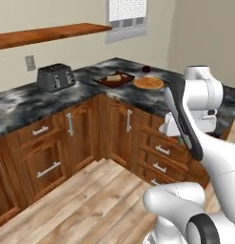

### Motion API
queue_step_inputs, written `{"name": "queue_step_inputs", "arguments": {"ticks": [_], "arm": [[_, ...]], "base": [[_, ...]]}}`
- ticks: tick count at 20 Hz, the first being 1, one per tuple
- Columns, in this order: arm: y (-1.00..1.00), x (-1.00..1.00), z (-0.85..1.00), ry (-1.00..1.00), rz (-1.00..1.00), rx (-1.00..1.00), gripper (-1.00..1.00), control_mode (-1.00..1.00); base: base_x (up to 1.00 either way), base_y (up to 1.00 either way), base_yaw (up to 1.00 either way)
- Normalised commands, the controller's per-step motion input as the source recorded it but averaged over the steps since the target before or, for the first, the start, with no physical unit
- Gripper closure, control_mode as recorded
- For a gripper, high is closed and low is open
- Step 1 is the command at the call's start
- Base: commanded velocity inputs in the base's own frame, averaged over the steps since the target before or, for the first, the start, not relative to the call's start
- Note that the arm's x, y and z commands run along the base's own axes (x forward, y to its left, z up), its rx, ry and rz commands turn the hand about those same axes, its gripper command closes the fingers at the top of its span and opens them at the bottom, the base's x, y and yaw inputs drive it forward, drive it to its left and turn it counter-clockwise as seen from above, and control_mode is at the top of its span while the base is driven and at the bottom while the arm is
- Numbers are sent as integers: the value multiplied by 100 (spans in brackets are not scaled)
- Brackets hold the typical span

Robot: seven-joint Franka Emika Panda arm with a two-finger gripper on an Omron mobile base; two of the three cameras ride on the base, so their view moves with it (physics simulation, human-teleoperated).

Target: Take the pizza cutter from the drawer on the left and place it on the dining counter for cutting.

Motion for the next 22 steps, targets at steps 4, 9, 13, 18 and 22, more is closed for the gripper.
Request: {"name": "queue_step_inputs", "arguments": {"ticks": [4,9,13,18,22], "arm": [[0,0,0,0,0,0,100,100],[0,0,0,0,0,0,100,100],[0,0,0,0,0,0,100,100],[0,0,0,0,0,0,100,100],[0,0,0,0,0,0,100,100]], "base": [[34,50,-84],[40,55,-82],[55,92,-63],[52,100,-45],[49,96,-31]]}}
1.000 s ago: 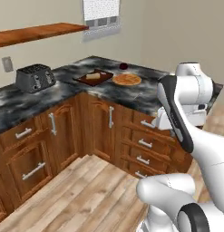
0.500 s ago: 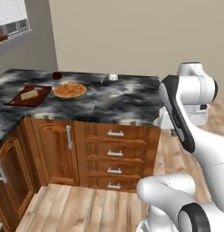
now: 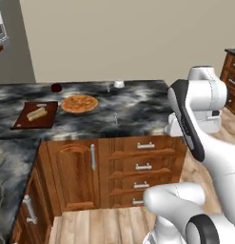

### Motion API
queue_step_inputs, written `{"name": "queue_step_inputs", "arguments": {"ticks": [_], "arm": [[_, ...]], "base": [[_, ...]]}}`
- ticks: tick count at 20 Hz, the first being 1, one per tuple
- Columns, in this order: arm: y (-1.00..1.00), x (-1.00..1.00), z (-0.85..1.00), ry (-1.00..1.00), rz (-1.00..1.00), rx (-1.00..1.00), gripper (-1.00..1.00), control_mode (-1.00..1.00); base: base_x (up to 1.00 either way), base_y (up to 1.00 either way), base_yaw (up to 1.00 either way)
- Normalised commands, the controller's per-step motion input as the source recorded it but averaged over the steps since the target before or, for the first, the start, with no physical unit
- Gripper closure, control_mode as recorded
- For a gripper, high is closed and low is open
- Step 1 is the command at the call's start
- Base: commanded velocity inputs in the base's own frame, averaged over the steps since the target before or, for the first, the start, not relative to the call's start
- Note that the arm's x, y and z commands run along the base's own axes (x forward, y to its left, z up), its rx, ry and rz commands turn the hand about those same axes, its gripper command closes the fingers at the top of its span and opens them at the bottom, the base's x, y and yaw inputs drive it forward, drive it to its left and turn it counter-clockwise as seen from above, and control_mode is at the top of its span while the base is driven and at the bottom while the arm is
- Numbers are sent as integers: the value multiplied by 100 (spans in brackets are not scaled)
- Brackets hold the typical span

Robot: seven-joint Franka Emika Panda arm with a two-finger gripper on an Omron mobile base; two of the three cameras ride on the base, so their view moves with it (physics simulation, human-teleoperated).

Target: Take the pizza cutter from the drawer on the left and place it on the dining counter for cutting.

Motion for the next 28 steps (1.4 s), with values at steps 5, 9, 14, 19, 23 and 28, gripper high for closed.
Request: {"name": "queue_step_inputs", "arguments": {"ticks": [5,9,14,19,23,28], "arm": [[0,0,0,0,0,0,100,100],[0,0,0,0,0,0,100,100],[0,0,0,0,0,0,100,100],[0,0,0,0,0,0,100,100],[0,0,0,0,0,0,100,100],[0,0,0,0,0,0,100,100]], "base": [[58,82,-24],[76,41,-18],[64,50,-15],[43,37,-9],[47,16,-2],[55,14,0]]}}
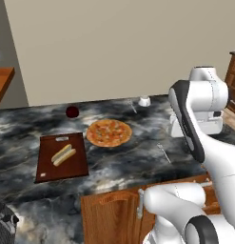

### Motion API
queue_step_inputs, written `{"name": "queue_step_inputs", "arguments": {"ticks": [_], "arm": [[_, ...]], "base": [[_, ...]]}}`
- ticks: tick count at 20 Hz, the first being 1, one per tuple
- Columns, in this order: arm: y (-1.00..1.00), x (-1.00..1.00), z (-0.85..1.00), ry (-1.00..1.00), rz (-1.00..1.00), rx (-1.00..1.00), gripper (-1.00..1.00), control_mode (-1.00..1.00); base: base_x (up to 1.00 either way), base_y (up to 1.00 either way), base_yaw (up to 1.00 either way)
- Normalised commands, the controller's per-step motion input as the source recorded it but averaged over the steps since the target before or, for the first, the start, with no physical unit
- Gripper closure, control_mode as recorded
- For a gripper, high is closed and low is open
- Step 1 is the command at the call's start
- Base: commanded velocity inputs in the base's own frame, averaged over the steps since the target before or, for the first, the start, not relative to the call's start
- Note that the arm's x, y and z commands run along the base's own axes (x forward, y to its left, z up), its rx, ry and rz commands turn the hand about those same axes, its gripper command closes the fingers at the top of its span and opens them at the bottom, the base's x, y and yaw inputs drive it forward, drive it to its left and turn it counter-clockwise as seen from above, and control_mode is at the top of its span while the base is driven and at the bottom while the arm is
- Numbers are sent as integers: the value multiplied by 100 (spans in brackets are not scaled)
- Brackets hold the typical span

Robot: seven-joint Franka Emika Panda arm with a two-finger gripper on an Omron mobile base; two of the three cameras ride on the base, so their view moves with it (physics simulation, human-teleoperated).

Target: Take the pizza cutter from the drawer on the left and place it on the dining counter for cutting.

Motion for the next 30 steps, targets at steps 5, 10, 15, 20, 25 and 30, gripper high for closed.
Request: {"name": "queue_step_inputs", "arguments": {"ticks": [5,10,15,20,25,30], "arm": [[0,0,0,0,0,0,100,100],[0,0,0,0,0,0,100,100],[3,16,0,0,0,0,100,-100],[42,94,-9,0,0,0,100,-100],[47,99,-26,0,0,0,100,-100],[29,97,-40,0,0,0,100,-100]], "base": [[59,24,0],[44,18,0],[48,8,0],[0,0,0],[0,0,0],[0,0,0]]}}
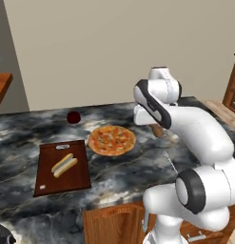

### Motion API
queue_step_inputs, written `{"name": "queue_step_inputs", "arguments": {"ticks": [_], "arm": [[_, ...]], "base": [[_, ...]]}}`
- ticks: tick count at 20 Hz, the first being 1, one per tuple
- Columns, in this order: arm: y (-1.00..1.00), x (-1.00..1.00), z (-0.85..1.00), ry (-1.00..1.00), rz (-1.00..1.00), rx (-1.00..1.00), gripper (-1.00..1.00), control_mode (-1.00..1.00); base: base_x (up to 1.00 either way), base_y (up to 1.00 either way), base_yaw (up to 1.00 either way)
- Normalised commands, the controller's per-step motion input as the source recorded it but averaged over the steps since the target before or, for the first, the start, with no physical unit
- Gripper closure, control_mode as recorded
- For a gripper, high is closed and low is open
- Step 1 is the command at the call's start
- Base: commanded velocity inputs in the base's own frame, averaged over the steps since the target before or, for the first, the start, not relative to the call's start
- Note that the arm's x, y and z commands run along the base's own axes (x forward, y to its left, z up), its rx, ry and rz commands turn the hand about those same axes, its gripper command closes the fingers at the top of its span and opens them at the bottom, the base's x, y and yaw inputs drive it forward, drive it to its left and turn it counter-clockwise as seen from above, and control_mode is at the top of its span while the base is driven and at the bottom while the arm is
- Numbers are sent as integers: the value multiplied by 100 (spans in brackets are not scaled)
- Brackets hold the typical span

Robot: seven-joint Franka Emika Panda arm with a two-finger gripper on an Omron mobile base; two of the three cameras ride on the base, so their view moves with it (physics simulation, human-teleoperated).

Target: Take the pizza cutter from the drawer on the left and place it on the dining counter for cutting.

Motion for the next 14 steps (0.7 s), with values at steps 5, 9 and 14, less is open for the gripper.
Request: {"name": "queue_step_inputs", "arguments": {"ticks": [5,9,14], "arm": [[1,67,-58,0,0,0,100,-100],[0,58,-75,0,0,0,100,-100],[0,52,-76,0,0,0,100,-100]], "base": [[0,0,0],[0,0,0],[0,0,0]]}}
